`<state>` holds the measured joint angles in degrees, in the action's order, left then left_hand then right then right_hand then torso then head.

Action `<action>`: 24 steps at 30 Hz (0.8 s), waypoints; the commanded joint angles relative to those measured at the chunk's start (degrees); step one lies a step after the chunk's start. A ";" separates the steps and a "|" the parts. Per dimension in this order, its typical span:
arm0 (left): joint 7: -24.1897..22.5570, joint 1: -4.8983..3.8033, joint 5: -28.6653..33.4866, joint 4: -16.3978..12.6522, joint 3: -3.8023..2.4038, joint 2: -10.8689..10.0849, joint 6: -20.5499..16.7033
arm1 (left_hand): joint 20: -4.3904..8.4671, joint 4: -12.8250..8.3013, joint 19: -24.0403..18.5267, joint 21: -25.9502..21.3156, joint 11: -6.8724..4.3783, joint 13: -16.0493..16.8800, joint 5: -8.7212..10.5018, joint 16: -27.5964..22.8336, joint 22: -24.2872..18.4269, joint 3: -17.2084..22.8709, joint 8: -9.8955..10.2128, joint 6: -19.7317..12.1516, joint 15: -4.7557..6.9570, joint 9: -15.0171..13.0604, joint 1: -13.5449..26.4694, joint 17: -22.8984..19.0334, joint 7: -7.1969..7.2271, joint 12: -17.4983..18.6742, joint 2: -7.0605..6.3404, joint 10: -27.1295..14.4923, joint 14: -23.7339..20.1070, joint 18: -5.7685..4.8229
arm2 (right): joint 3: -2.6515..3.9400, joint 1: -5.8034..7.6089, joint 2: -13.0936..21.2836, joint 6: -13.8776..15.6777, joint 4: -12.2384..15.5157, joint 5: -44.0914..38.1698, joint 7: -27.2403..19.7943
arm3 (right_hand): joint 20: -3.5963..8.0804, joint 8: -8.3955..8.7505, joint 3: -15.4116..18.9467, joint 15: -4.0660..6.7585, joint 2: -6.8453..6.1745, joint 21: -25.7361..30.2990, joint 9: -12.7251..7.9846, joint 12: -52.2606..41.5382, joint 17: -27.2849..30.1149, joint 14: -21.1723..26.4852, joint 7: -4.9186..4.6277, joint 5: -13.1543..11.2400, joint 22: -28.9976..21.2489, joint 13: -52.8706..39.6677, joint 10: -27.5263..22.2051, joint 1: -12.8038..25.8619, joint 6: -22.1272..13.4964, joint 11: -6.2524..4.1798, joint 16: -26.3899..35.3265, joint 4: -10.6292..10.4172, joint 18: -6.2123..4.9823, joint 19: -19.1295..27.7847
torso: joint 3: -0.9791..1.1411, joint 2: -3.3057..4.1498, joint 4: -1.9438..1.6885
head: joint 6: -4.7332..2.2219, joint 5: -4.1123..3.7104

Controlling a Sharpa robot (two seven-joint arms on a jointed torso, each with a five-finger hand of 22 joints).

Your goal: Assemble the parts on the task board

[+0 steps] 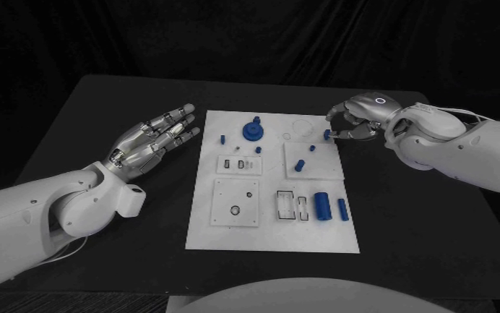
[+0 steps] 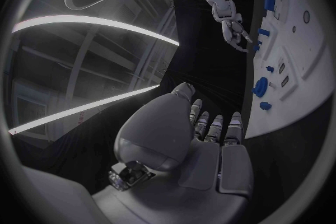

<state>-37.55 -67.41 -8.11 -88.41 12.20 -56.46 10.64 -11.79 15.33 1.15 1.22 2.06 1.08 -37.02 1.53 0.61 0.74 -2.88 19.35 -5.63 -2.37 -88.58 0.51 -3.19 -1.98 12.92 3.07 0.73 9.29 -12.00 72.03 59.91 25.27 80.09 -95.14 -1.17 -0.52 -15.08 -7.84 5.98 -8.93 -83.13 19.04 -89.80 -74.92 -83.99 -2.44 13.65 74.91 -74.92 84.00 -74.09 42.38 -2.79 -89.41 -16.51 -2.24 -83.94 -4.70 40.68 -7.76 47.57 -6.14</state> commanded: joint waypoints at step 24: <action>-0.60 0.02 -0.06 -0.02 -0.04 0.14 0.87 | -0.48 -0.01 0.05 -0.31 0.12 -0.05 -0.25 -0.23 -0.03 0.33 0.04 -0.19 -0.48 -0.02 -0.59 -0.02 -0.29 -0.37 0.06 -0.25 0.05 0.85 | 0.02 -1.05 -2.06 -2.77 -2.15 -0.06 2.92 | 0.08 -5.82 0.09 0.12 0.37 0.88 3.24 -0.20 -13.65 -5.66 -0.13 -0.10 12.62 -15.08 6.00 -2.56 1.71 0.59 0.51 0.11 0.38 -2.64 | 0.02 0.04 0.00 | 0.36 -0.02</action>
<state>-37.52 -67.40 -8.12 -88.35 12.19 -56.39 10.76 -11.79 15.33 1.15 1.22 2.06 1.08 -37.02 1.53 0.61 0.74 -2.88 19.35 -5.63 -2.37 -88.58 0.51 -3.19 -1.98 12.92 3.07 0.73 9.30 -12.00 71.14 57.89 23.03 78.05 -95.12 0.38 -0.52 -20.80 -7.84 5.98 -8.58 -82.52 22.21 -89.80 -74.91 -83.99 -2.64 13.49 74.91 -74.91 84.00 -76.31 43.83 -2.79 -89.19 -16.51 -2.24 -83.94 -4.68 40.70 -7.76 47.90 -6.21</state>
